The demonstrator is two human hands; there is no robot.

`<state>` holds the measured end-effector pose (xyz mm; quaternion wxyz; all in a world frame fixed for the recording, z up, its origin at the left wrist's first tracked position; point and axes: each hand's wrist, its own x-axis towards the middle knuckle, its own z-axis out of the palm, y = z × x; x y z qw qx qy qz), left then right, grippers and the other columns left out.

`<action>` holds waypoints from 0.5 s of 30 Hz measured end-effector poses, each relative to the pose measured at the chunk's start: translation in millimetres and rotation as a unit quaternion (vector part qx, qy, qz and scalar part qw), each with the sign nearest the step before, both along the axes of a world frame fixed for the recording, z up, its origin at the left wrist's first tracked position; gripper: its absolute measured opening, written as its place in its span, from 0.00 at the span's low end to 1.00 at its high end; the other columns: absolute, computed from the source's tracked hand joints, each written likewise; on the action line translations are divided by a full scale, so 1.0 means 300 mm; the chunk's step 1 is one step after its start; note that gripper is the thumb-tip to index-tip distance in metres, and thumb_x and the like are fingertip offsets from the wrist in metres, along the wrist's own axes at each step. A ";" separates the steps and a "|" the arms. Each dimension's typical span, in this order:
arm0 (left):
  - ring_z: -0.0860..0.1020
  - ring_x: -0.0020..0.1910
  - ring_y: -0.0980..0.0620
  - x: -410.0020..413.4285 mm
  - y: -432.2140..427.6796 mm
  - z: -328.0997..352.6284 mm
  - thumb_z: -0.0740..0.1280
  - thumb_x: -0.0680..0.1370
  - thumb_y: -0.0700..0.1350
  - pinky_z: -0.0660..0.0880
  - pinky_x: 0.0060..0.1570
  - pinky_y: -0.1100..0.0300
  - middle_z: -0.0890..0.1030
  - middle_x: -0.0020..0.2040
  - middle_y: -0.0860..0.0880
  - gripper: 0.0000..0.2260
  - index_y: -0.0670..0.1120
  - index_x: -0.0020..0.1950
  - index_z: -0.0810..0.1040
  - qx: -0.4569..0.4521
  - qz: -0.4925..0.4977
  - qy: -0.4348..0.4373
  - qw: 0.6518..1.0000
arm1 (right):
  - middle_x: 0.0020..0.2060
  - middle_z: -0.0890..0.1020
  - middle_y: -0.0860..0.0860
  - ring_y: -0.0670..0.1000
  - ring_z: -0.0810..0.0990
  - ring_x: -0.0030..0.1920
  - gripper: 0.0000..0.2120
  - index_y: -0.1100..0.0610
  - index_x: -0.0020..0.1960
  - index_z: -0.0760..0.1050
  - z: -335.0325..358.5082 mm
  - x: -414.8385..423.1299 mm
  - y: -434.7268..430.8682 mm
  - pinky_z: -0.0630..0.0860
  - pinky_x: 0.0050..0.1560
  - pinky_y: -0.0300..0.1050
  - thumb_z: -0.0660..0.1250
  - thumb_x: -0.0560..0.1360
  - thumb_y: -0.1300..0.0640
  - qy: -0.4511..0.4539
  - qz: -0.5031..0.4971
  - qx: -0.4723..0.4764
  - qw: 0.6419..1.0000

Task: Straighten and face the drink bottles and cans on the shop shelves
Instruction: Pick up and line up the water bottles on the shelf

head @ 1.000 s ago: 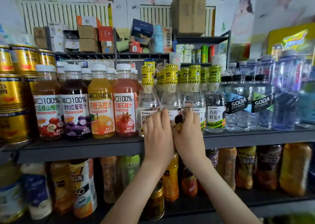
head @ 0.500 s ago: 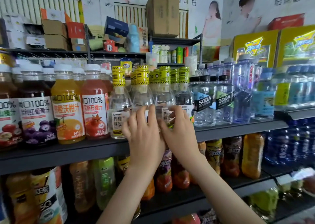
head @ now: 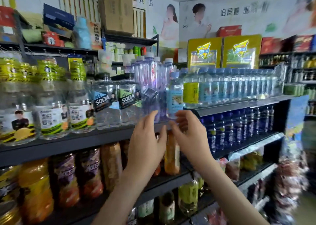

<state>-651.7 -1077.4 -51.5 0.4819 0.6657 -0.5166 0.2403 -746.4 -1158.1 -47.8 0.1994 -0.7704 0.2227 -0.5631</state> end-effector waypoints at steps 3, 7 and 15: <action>0.75 0.57 0.51 -0.132 -0.177 -0.012 0.64 0.79 0.50 0.70 0.52 0.63 0.74 0.61 0.51 0.21 0.49 0.71 0.67 0.015 -0.007 0.013 1.000 | 0.47 0.76 0.45 0.38 0.74 0.44 0.09 0.51 0.55 0.71 -0.034 -0.173 -0.179 0.69 0.42 0.26 0.67 0.76 0.56 0.022 -0.019 0.006 1.000; 0.75 0.55 0.52 -0.255 -0.379 -0.027 0.63 0.79 0.51 0.71 0.50 0.62 0.74 0.61 0.51 0.19 0.48 0.69 0.69 0.010 0.008 0.041 0.999 | 0.47 0.76 0.47 0.40 0.74 0.44 0.10 0.53 0.56 0.71 -0.081 -0.335 -0.411 0.70 0.40 0.29 0.67 0.77 0.55 0.061 -0.033 0.042 0.997; 0.67 0.67 0.50 -0.347 -0.755 0.091 0.63 0.79 0.52 0.63 0.62 0.65 0.66 0.69 0.47 0.27 0.43 0.74 0.60 -0.032 0.064 0.031 0.997 | 0.49 0.75 0.47 0.39 0.73 0.45 0.10 0.53 0.57 0.70 -0.015 -0.386 -0.747 0.69 0.41 0.27 0.66 0.77 0.58 0.018 -0.012 0.043 0.999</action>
